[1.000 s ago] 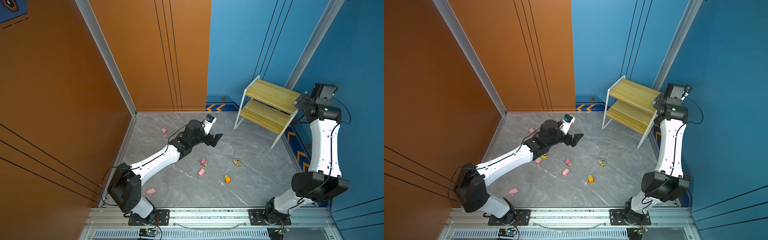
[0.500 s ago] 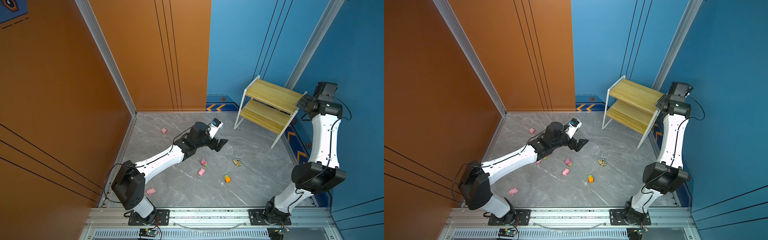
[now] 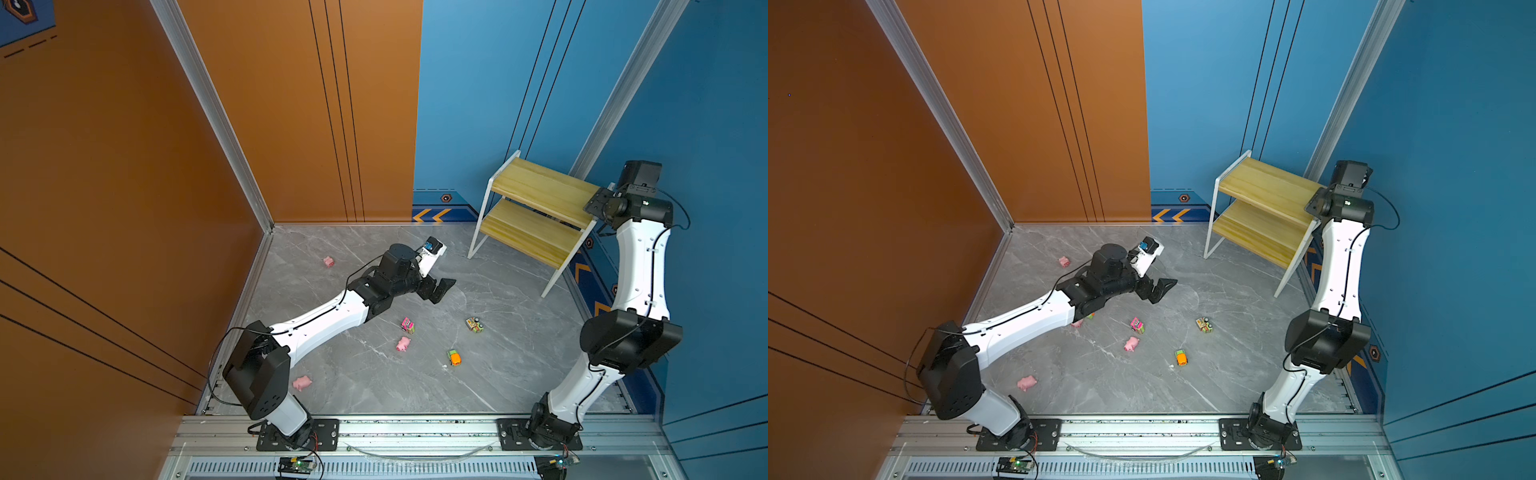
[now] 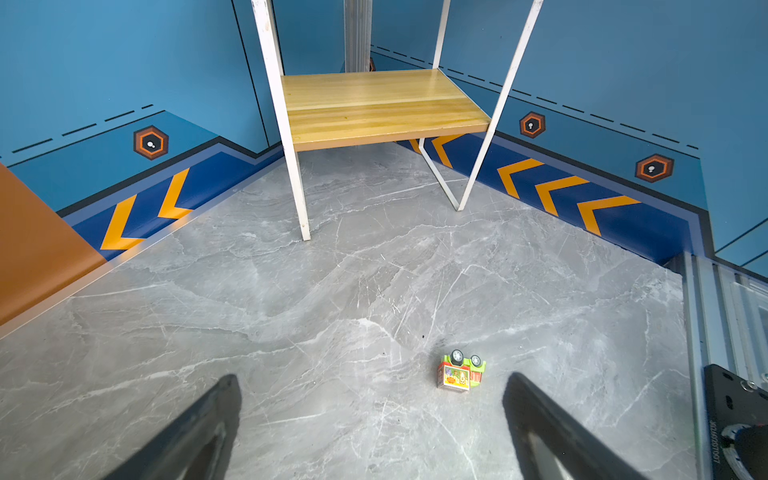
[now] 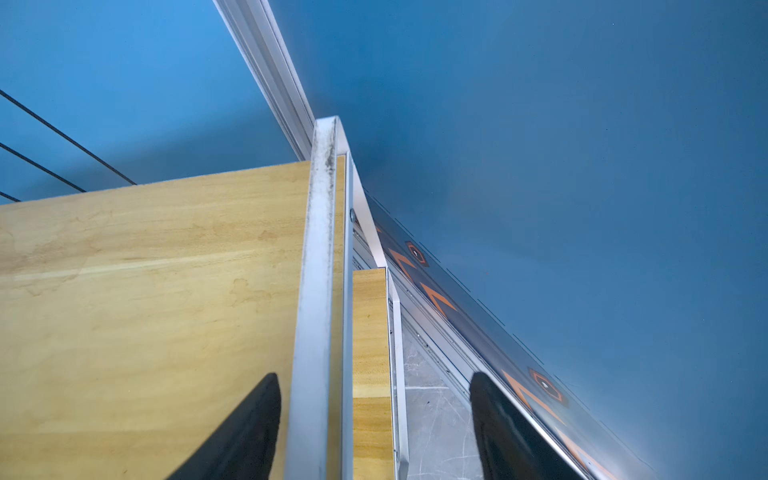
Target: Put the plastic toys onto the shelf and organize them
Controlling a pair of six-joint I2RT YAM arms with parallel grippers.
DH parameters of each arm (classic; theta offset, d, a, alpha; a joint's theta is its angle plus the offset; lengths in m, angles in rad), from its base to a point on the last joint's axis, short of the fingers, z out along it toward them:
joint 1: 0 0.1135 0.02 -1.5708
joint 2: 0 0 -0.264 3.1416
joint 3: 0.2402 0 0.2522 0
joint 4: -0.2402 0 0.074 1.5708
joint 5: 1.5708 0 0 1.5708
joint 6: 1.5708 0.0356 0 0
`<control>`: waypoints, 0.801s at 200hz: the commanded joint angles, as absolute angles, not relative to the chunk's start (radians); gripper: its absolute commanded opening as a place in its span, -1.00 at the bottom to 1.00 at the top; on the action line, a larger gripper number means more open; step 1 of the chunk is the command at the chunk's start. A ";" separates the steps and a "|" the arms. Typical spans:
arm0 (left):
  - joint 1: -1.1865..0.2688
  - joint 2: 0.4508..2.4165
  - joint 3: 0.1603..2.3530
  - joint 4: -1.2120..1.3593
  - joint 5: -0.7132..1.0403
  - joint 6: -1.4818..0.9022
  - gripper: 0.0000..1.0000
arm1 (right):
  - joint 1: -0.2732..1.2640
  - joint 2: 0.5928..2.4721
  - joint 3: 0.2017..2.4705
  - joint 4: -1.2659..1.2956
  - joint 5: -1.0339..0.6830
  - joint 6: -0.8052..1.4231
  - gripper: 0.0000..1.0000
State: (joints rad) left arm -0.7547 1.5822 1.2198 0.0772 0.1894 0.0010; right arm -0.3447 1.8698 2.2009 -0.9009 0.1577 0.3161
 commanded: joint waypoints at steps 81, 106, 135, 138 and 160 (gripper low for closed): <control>-0.755 1.587 1.250 0.067 0.197 0.002 0.98 | -0.302 1.889 2.249 -0.973 0.066 0.231 -0.14; -0.743 1.586 1.255 0.067 0.197 -0.001 0.98 | -0.286 1.875 2.250 -0.971 -0.004 0.212 -0.21; -0.719 1.583 1.251 0.062 0.197 -0.009 0.98 | -0.258 1.863 2.252 -0.964 -0.074 0.192 -0.25; -0.716 1.582 1.249 0.061 0.198 -0.009 0.98 | -0.256 1.861 2.252 -0.963 -0.084 0.192 -0.26; -0.692 1.570 1.240 0.061 0.193 -0.012 0.98 | -0.241 1.852 2.256 -0.955 -0.135 0.190 -0.28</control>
State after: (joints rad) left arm -0.7200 1.5841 1.2213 0.0769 0.1886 -0.0006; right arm -0.2878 1.8866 2.2467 -0.9211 0.0032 0.2127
